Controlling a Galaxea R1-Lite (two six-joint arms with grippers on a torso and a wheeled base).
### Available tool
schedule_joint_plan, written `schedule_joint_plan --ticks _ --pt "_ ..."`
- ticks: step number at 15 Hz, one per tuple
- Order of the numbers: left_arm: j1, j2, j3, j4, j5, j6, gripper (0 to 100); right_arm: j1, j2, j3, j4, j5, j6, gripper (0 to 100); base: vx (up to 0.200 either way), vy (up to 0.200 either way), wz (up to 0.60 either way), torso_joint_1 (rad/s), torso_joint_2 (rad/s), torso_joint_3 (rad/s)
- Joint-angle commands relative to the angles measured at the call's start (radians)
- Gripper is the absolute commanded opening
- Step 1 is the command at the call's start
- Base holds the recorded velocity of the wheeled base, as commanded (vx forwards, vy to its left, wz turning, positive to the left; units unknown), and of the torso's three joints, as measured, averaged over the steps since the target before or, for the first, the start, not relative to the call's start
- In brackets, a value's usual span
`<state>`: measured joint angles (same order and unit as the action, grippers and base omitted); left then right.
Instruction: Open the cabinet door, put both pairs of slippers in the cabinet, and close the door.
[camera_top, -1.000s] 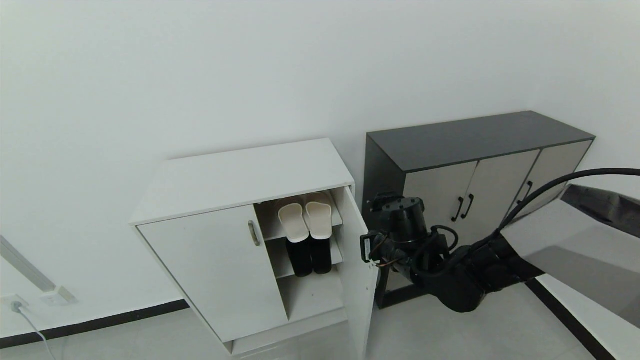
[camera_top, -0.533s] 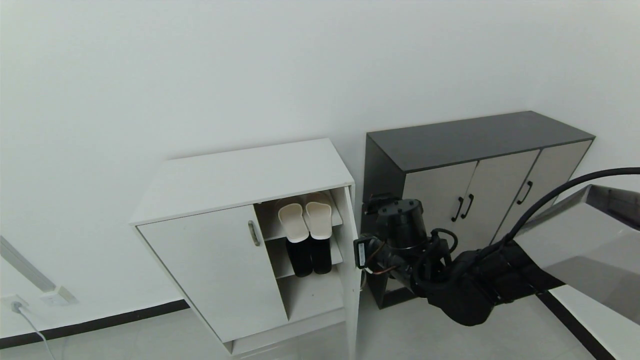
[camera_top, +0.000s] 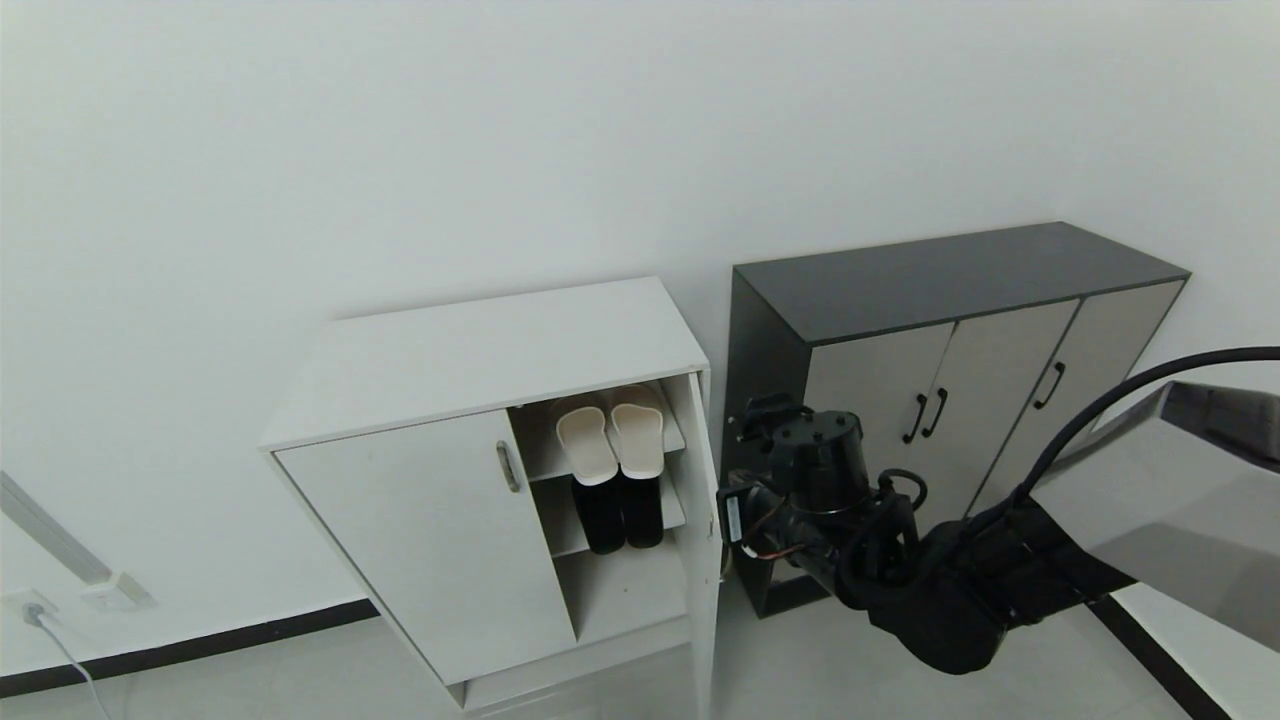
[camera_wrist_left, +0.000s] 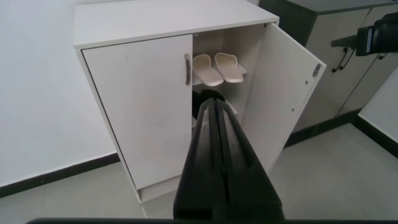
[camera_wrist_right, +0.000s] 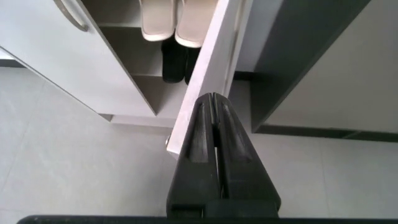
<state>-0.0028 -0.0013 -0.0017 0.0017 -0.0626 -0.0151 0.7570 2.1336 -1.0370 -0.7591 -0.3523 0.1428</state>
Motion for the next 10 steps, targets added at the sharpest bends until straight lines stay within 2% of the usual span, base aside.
schedule_joint_plan --ticks 1,6,10 --pt "0.0 0.001 0.0 0.0 0.0 0.0 0 -0.01 0.009 0.008 -0.002 0.004 0.003 0 0.0 0.0 0.0 0.0 0.0 0.0" --pt "0.0 0.001 0.0 0.0 0.0 0.0 0 -0.048 0.121 -0.043 -0.035 0.029 0.003 0 0.0 0.0 0.0 0.0 0.0 0.0" --pt "0.0 0.001 0.0 0.0 0.0 0.0 0 -0.016 0.14 -0.075 -0.034 0.052 0.008 0 0.0 0.0 0.0 0.0 0.0 0.0"
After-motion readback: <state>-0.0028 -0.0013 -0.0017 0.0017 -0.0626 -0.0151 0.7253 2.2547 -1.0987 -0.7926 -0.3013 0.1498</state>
